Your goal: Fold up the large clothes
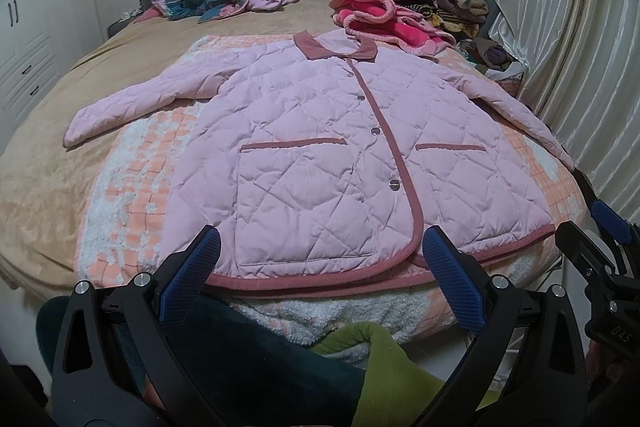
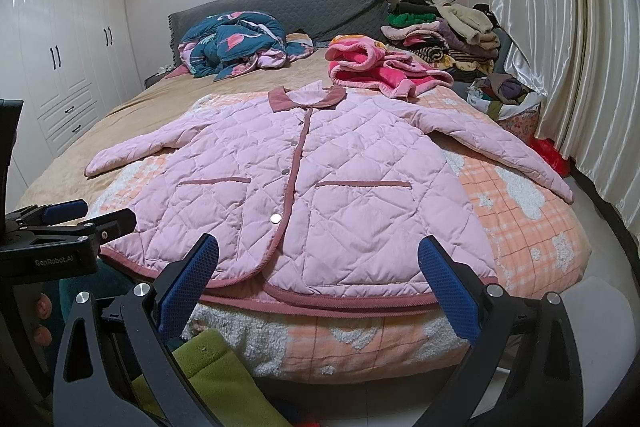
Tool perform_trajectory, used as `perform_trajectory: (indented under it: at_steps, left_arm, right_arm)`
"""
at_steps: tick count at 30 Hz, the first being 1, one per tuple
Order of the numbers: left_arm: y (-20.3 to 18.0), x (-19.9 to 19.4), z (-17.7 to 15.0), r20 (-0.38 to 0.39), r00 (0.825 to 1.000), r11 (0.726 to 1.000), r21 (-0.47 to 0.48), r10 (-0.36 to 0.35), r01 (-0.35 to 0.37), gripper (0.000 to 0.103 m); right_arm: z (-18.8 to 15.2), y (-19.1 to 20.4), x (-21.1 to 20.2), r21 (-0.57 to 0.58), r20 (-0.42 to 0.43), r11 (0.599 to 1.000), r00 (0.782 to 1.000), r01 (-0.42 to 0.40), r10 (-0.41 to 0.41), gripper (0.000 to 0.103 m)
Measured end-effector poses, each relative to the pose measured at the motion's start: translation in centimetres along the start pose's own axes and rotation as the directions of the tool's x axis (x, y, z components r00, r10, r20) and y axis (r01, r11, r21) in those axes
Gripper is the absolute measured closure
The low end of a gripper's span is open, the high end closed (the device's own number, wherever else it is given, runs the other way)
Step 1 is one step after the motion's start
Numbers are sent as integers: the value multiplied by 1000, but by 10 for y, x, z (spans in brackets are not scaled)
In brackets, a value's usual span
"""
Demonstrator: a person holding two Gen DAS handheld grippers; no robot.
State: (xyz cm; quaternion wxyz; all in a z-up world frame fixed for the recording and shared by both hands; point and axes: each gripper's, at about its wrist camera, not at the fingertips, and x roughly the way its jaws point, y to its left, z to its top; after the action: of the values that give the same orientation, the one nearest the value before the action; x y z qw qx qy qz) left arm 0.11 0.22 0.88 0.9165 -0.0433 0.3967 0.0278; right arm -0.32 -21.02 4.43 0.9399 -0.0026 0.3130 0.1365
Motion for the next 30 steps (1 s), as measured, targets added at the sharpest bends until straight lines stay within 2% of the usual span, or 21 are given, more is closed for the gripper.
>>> perform_trajectory:
  at_steps: [13,22,30]
  left_arm:
    - [1,11,15,-20,1000,1000,6,3,-3,8]
    - [-3,26,41,-12,1000,1000,27,9,-8,8]
    - [-16,46,69,-13,1000,998,61,-8,9,8]
  right_arm:
    - [7,-3,5,5,-3,1000,1000,1,-1,4]
    - [36,-18,15,29,34,999,999,-13,12,4]
    - [63,-34,28,44,54,999,998,18,-20,4]
